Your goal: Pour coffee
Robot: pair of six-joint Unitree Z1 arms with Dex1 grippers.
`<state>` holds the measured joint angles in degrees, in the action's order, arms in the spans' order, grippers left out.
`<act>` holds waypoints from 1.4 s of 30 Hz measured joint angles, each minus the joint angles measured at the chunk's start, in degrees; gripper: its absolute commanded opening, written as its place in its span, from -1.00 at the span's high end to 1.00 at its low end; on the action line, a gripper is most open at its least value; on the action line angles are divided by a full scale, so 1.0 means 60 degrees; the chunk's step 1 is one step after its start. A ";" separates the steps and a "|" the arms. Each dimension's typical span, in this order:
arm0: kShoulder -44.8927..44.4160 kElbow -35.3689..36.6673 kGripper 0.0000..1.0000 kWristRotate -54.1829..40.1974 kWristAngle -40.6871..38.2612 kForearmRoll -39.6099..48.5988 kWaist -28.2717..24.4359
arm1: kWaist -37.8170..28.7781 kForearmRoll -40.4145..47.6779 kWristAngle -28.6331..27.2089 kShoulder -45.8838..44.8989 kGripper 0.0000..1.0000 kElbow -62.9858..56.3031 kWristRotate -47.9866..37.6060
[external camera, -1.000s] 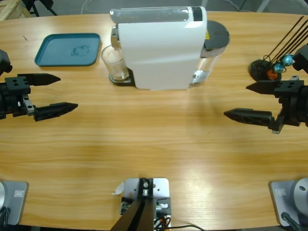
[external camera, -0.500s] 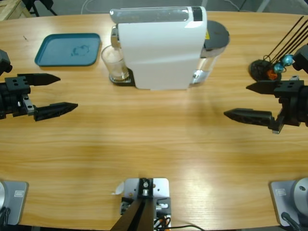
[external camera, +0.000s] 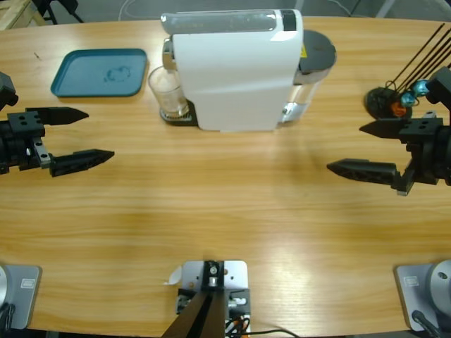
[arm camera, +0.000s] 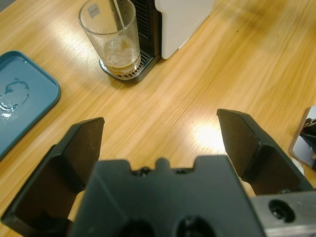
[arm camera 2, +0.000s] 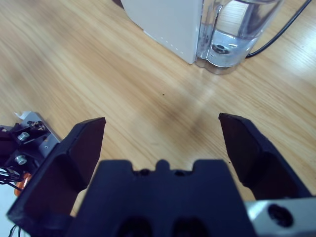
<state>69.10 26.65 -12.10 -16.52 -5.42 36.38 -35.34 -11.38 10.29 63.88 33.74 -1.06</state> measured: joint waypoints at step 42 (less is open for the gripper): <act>0.3633 0.1177 -0.99 -0.2888 -0.3172 -0.1838 -0.2291 | 0.0009 0.0000 0.0000 0.0275 -1.00 0.0159 0.0024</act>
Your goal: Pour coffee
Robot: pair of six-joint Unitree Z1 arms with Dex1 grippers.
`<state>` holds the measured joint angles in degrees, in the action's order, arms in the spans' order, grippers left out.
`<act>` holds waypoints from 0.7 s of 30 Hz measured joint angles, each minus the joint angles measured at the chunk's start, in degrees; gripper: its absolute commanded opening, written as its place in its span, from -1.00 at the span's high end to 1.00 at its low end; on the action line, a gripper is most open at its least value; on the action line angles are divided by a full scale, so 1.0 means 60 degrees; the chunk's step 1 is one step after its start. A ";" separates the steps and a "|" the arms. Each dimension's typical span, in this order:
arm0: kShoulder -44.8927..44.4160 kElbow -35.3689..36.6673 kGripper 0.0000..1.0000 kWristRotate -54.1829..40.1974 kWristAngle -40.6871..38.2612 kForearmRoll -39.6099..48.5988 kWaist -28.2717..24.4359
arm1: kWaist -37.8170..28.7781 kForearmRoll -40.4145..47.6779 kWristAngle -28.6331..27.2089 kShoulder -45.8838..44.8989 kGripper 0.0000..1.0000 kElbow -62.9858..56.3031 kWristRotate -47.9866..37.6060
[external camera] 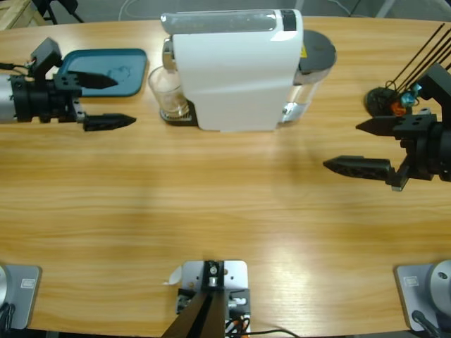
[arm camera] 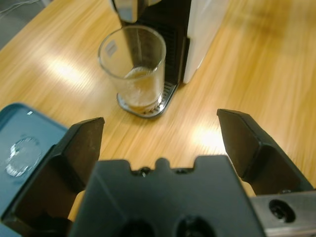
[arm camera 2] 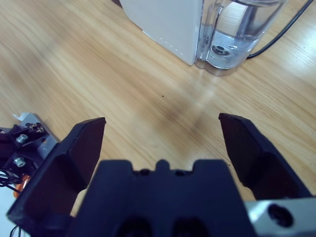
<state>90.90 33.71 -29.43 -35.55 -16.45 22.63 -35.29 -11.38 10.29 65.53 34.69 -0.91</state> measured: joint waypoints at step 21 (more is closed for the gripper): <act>0.2736 0.0904 -0.99 -0.0030 -0.0415 -0.2435 0.0229 | 0.0129 0.0000 0.0000 0.0462 -1.00 0.0031 0.0018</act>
<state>107.31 39.14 -29.61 -38.04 -31.06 24.01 -34.51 -11.38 10.29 68.30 34.88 -0.80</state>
